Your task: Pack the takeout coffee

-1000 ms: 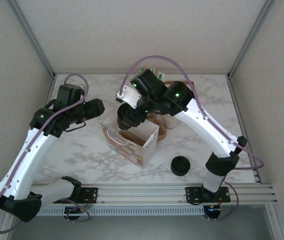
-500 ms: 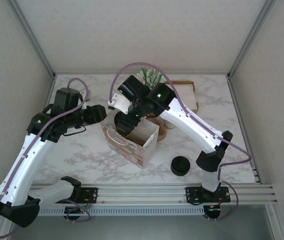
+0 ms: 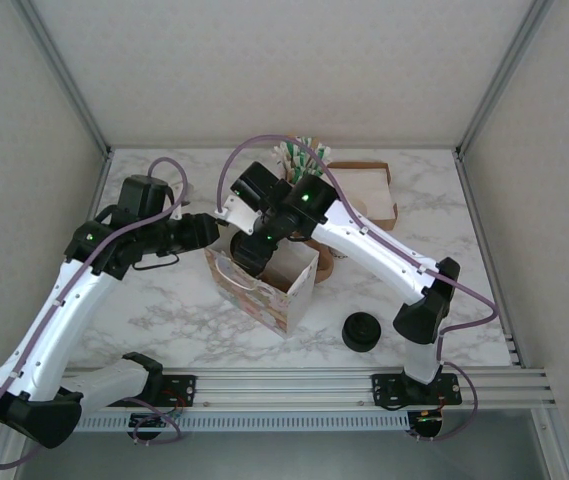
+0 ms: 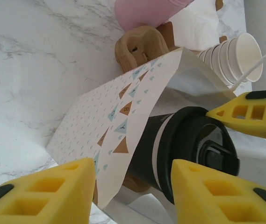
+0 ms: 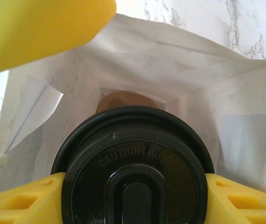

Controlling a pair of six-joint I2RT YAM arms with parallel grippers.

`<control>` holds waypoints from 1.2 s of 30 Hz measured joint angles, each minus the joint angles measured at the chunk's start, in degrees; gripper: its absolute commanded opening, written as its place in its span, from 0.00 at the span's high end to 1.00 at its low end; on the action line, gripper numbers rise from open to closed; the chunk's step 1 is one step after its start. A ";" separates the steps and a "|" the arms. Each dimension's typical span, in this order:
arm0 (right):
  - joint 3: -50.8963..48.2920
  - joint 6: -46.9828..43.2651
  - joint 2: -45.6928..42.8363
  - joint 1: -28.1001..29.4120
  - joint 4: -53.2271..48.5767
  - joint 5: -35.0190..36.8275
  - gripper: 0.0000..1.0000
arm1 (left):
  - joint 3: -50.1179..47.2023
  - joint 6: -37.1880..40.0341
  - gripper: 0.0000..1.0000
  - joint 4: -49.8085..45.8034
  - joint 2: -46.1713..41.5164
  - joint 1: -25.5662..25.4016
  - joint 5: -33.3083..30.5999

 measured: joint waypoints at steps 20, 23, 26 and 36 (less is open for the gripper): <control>-4.68 3.78 -0.55 0.00 3.85 -0.04 0.43 | -2.34 0.04 0.49 0.46 -1.49 0.00 0.94; -4.68 4.61 -0.55 0.00 4.04 -0.04 0.43 | -2.78 0.04 0.49 0.59 -1.46 0.00 0.98; -4.96 5.14 -0.55 0.00 4.11 0.00 0.43 | -3.13 0.02 0.49 0.70 -1.44 0.00 1.14; -6.67 6.54 -0.55 0.00 4.90 0.15 0.42 | -3.74 0.02 0.51 1.25 -0.85 0.00 1.38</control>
